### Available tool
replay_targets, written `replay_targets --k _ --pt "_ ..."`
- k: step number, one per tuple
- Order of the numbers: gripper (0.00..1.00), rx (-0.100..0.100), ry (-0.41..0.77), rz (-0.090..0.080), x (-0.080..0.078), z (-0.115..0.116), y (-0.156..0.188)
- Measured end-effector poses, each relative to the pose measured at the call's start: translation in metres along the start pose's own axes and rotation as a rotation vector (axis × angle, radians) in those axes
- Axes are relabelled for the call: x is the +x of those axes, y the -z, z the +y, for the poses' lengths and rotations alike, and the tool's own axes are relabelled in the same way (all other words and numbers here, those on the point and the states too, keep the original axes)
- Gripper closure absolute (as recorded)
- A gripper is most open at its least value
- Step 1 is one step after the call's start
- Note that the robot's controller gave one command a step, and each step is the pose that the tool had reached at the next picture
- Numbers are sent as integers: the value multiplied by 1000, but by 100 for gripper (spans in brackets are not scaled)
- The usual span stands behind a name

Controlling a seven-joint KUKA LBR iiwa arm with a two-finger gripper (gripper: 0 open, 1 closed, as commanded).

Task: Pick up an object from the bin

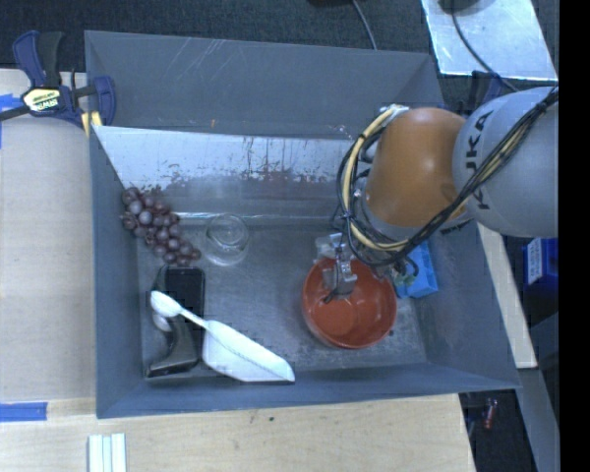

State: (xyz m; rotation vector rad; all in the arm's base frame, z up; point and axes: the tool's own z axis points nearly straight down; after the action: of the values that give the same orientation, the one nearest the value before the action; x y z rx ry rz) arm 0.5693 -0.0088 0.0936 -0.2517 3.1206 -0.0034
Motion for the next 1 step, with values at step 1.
replay_targets --k 1 --pt "0 -1 -1 2 1 1 -1"
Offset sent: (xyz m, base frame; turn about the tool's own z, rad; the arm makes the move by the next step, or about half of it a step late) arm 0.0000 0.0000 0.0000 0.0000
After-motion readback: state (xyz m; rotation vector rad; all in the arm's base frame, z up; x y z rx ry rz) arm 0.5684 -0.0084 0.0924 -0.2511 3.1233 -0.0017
